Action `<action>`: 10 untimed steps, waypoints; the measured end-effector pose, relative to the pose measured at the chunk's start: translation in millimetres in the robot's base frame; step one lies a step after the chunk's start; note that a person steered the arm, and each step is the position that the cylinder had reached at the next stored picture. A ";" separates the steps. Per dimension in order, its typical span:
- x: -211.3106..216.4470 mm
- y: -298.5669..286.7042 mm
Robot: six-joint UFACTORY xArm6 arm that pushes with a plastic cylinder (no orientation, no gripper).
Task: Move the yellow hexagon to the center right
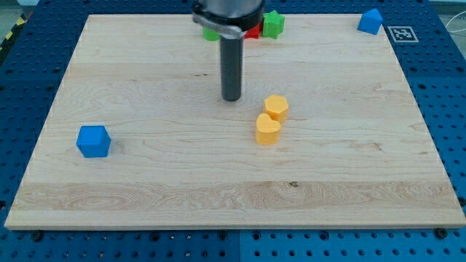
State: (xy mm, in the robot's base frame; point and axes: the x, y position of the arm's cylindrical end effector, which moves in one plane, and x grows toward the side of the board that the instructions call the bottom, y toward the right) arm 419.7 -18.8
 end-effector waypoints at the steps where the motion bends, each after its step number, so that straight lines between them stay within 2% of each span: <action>1: 23.9 -15.0; 3: 28.3 7.6; 7: 30.4 93.4; 10: 52.9 174.0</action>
